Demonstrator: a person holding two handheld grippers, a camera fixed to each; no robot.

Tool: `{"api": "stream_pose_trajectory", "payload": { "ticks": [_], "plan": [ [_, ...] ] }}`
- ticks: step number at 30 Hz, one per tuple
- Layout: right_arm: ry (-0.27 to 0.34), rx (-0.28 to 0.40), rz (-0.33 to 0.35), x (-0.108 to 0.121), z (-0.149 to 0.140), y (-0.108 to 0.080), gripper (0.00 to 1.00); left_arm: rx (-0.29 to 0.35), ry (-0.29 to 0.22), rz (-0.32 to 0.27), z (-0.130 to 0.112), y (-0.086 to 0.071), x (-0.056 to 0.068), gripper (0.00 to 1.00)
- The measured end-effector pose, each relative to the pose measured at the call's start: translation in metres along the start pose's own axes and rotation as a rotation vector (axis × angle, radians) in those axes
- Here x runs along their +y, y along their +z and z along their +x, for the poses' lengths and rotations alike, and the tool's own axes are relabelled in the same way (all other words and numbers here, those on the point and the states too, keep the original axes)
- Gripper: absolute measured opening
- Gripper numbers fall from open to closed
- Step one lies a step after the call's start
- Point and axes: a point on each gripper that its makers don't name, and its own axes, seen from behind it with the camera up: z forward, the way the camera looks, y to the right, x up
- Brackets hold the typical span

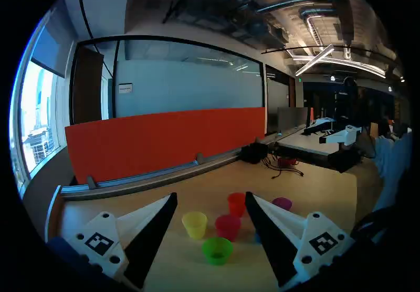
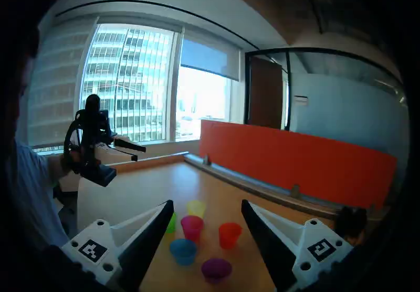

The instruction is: Pour water

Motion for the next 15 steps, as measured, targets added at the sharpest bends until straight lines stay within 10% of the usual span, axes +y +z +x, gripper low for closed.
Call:
{"api": "stream_pose_trajectory", "payload": {
  "ticks": [15],
  "plan": [
    [-0.013, -0.11, 0.096, -0.015, -0.042, 0.013, 1.0, -0.096, 0.023, -0.057, -0.047, 0.018, 0.011, 0.96]
  ]
}}
